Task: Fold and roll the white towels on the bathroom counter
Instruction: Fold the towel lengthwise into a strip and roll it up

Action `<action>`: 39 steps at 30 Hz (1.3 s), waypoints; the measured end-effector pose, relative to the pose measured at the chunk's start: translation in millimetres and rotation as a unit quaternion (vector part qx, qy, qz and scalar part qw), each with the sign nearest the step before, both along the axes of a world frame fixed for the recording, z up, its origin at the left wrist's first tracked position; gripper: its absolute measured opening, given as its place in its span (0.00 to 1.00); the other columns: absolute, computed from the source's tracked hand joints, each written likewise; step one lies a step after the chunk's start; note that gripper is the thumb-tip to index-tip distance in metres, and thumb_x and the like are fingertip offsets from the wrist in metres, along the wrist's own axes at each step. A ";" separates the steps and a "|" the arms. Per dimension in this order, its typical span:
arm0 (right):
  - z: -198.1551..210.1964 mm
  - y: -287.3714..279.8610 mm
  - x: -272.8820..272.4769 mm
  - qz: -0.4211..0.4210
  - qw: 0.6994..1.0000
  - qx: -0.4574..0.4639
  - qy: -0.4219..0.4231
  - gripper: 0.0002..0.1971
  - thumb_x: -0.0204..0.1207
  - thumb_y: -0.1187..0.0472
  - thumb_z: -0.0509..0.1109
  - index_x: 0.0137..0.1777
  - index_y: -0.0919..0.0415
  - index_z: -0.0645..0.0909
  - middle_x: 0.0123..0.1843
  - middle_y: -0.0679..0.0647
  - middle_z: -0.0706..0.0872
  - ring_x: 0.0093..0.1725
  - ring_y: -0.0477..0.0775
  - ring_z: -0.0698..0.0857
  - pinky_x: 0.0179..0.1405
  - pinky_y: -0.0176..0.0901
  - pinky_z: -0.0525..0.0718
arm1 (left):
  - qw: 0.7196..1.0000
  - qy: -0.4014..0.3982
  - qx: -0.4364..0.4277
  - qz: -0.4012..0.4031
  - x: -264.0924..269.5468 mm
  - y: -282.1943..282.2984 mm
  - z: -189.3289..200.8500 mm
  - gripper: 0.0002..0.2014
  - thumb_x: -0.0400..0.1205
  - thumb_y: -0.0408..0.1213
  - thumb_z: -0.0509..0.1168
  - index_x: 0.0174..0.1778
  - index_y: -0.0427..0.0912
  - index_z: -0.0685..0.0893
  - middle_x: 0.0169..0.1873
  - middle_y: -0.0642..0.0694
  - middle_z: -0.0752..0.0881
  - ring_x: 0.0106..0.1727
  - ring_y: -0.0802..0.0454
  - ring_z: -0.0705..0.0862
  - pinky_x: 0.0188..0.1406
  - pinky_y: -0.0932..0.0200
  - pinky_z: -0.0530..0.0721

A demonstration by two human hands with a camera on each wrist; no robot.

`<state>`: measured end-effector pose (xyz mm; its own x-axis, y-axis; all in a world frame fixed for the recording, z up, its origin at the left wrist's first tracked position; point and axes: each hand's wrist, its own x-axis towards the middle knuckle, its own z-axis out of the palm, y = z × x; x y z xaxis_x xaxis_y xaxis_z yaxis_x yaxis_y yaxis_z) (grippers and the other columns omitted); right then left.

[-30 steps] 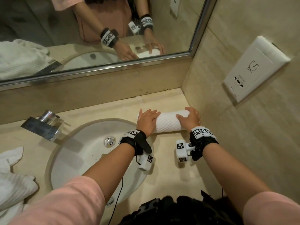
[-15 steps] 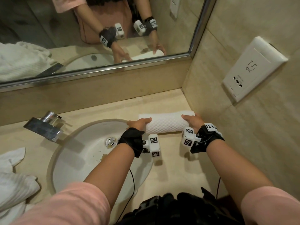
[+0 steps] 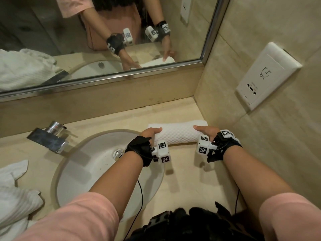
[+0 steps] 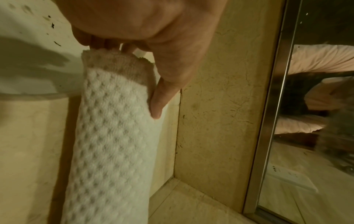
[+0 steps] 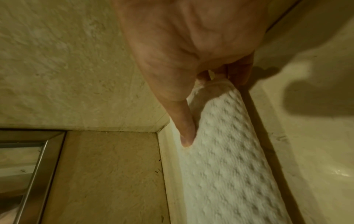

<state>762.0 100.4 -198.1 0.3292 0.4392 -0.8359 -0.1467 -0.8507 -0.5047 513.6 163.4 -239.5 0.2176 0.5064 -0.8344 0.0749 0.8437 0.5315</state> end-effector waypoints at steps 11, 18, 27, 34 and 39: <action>7.6 -3.6 3.5 0.024 0.999 0.024 0.028 0.25 0.71 0.54 0.79 0.62 0.67 0.78 0.42 0.62 0.88 0.38 0.60 0.85 0.41 0.52 0.83 | 1.000 -0.001 0.008 -0.002 -0.1 -9.3 10.0 0.19 0.78 0.42 0.70 0.60 0.35 0.80 0.57 0.38 0.87 0.58 0.40 0.85 0.70 0.43 0.75; 14.3 -5.0 6.6 0.078 0.996 -0.031 -0.024 0.32 0.60 0.42 0.82 0.55 0.66 0.80 0.40 0.62 0.87 0.40 0.62 0.86 0.40 0.51 0.84 | 1.000 -0.021 0.000 0.013 2.3 -15.0 29.6 0.12 0.82 0.38 0.67 0.56 0.34 0.80 0.57 0.39 0.86 0.57 0.43 0.84 0.70 0.49 0.74; -8.2 -4.2 21.9 0.093 0.995 -0.027 -0.031 0.41 0.42 0.39 0.87 0.55 0.59 0.86 0.43 0.63 0.90 0.43 0.66 0.88 0.37 0.58 0.86 | 1.000 -0.019 -0.009 0.006 3.4 -17.6 40.7 0.09 0.85 0.35 0.63 0.43 0.32 0.79 0.32 0.41 0.88 0.43 0.43 0.83 0.47 0.53 0.80; -2.9 -10.3 16.5 0.075 0.997 0.016 -0.024 0.40 0.43 0.42 0.87 0.56 0.62 0.85 0.48 0.63 0.91 0.50 0.63 0.89 0.59 0.59 0.85 | 1.000 -0.004 0.002 0.008 4.4 -26.8 57.8 0.08 0.85 0.32 0.62 0.42 0.33 0.79 0.35 0.41 0.86 0.39 0.45 0.82 0.38 0.54 0.79; -3.3 -30.3 16.0 0.053 0.998 0.031 0.009 0.37 0.41 0.45 0.90 0.52 0.61 0.88 0.38 0.60 0.91 0.36 0.60 0.88 0.36 0.51 0.86 | 1.000 -0.004 0.006 -0.013 -3.1 -44.6 72.2 0.11 0.85 0.34 0.63 0.60 0.32 0.79 0.57 0.40 0.83 0.66 0.41 0.80 0.59 0.53 0.76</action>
<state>778.0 70.2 -201.4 0.2627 0.5220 -0.8115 -0.0674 -0.8290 -0.5551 510.5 118.9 -167.3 0.2380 0.5099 -0.8266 0.0918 0.8355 0.5418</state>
